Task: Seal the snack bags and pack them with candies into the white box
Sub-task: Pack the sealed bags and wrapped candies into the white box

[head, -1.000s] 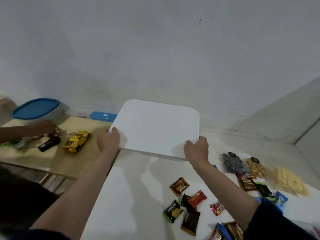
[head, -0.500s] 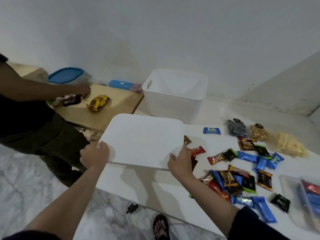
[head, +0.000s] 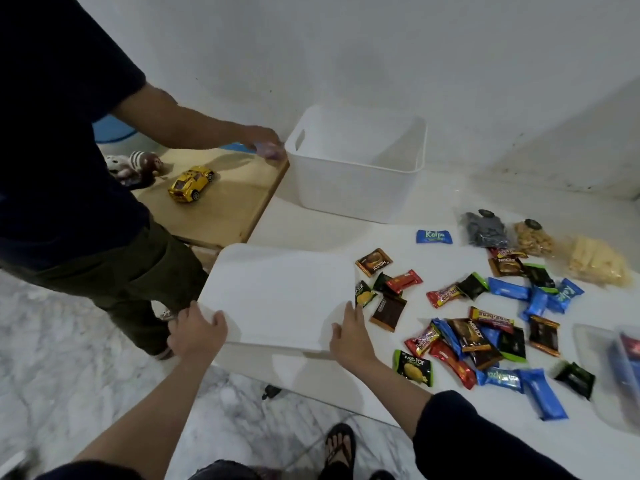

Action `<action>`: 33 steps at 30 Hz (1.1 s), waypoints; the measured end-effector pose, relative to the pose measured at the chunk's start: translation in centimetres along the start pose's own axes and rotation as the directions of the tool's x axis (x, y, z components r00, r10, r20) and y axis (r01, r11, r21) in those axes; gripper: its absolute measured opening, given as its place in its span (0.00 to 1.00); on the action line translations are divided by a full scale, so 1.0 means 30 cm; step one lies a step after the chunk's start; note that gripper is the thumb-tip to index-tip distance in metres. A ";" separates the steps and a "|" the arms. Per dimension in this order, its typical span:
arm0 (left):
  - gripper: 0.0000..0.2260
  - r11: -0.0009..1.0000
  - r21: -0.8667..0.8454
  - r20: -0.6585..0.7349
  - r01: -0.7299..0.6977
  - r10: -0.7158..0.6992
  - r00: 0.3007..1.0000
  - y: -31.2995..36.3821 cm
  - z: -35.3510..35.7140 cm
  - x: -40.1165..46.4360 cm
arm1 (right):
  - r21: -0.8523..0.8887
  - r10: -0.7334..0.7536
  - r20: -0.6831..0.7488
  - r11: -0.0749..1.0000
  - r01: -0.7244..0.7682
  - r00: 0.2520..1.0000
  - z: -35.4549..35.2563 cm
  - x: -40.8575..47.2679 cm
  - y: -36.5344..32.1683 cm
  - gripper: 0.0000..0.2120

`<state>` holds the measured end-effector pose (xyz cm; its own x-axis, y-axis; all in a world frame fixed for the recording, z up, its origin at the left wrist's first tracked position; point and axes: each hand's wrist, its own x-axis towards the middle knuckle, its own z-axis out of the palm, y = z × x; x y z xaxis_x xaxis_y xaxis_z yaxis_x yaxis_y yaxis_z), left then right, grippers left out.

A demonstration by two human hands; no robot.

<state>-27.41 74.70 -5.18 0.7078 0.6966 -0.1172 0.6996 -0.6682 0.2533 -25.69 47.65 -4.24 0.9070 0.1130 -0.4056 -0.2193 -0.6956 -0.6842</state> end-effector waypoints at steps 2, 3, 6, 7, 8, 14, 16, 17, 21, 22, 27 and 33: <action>0.31 0.999 -0.008 0.082 -0.050 0.051 0.995 0.018 0.036 -0.007 | -0.029 -0.002 -0.004 1.000 0.001 1.000 -0.003 0.008 0.017 0.29; 0.33 0.997 -0.022 0.122 -0.070 0.072 0.990 0.027 0.053 -0.010 | -0.042 -0.002 0.000 0.999 0.002 1.000 -0.004 0.012 0.029 0.30; 0.39 0.995 -0.036 0.209 -0.091 0.097 0.973 0.045 0.095 -0.021 | -0.103 0.021 0.018 0.995 -0.019 1.000 -0.007 0.018 0.051 0.33; 0.41 0.995 -0.032 0.218 -0.097 0.101 0.971 0.048 0.103 -0.023 | -0.126 0.029 0.017 0.992 -0.026 0.999 -0.005 0.021 0.056 0.34; 0.41 0.994 -0.031 0.218 -0.104 0.108 0.970 0.051 0.108 -0.026 | -0.151 0.032 0.012 0.988 -0.030 0.999 -0.003 0.022 0.058 0.34; 0.37 0.977 0.007 0.242 -0.214 0.206 0.948 0.068 0.127 0.003 | -0.204 0.082 -0.009 0.975 -0.082 0.997 0.020 0.028 0.042 0.35; 0.35 0.976 0.010 0.265 -0.217 0.207 0.942 0.079 0.130 0.022 | -0.204 0.073 0.017 0.977 -0.068 0.997 0.027 0.032 0.033 0.35; 0.33 0.976 0.010 0.277 -0.219 0.207 0.938 0.087 0.129 0.030 | -0.209 0.058 0.030 0.977 -0.051 0.998 0.030 0.034 0.028 0.35; 0.27 0.971 0.011 0.317 -0.238 0.222 0.922 0.127 0.123 0.038 | -0.210 0.036 0.076 0.978 -0.019 0.996 0.042 0.044 0.009 0.35; 0.26 0.968 -0.003 0.322 -0.250 0.238 0.917 0.136 0.126 0.035 | -0.219 0.039 0.079 0.975 -0.021 0.996 0.042 0.045 0.007 0.34; 0.25 0.944 -0.107 0.297 -0.311 0.329 0.896 0.196 0.140 0.001 | -0.291 0.041 0.073 0.957 -0.018 0.996 0.022 0.053 0.003 0.34; 0.24 0.890 -0.170 0.233 -0.422 0.453 0.861 0.315 0.155 -0.076 | -0.287 0.003 -0.040 0.958 -0.014 0.999 -0.057 0.084 -0.001 0.33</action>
<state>-21.96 65.60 -7.00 0.9488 0.2363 -0.2097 0.3073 -0.8446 0.4385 -22.78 46.75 -4.20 0.9199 0.0826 -0.3833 -0.1198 -0.8717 -0.4752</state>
